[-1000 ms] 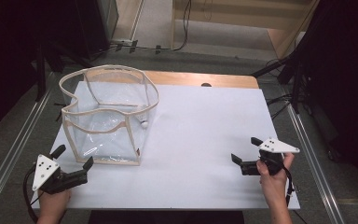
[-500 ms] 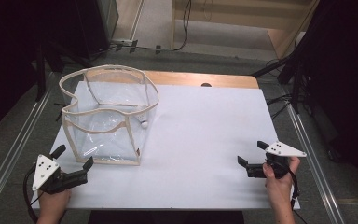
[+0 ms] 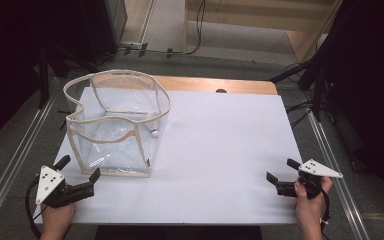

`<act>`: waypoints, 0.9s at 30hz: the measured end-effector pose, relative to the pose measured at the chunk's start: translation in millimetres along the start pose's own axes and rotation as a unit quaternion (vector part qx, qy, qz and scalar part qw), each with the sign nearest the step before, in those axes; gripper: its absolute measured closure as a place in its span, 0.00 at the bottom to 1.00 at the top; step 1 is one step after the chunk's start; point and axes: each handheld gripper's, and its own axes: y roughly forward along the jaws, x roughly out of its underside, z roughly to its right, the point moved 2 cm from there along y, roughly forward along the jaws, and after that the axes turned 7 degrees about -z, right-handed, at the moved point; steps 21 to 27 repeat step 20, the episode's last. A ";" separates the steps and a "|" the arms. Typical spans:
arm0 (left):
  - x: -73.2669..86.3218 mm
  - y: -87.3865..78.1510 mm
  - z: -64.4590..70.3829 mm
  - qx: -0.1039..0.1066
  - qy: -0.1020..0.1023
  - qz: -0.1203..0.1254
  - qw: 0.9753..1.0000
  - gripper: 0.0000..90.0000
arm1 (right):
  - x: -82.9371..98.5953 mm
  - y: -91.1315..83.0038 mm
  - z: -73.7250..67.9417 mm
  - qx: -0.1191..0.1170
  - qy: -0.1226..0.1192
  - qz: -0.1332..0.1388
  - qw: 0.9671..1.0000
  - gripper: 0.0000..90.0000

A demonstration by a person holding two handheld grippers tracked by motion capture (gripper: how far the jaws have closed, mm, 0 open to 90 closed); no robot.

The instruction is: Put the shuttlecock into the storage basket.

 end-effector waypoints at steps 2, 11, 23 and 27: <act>0.1 -0.2 -0.1 0.000 -0.001 0.001 1.000 0.00 | 4.1 -2.9 3.7 0.001 0.002 0.002 1.000 0.00; 0.1 -0.4 -0.5 0.001 -0.001 0.001 1.000 0.00 | 12.1 -9.3 12.4 -0.003 0.018 0.023 1.000 0.00; -0.1 -0.2 -1.4 0.004 0.000 0.001 1.000 0.00 | 13.4 -8.4 13.5 -0.001 0.012 0.028 1.000 0.00; -0.1 -0.2 -1.4 0.004 0.000 0.001 1.000 0.00 | 13.4 -8.4 13.5 -0.001 0.012 0.028 1.000 0.00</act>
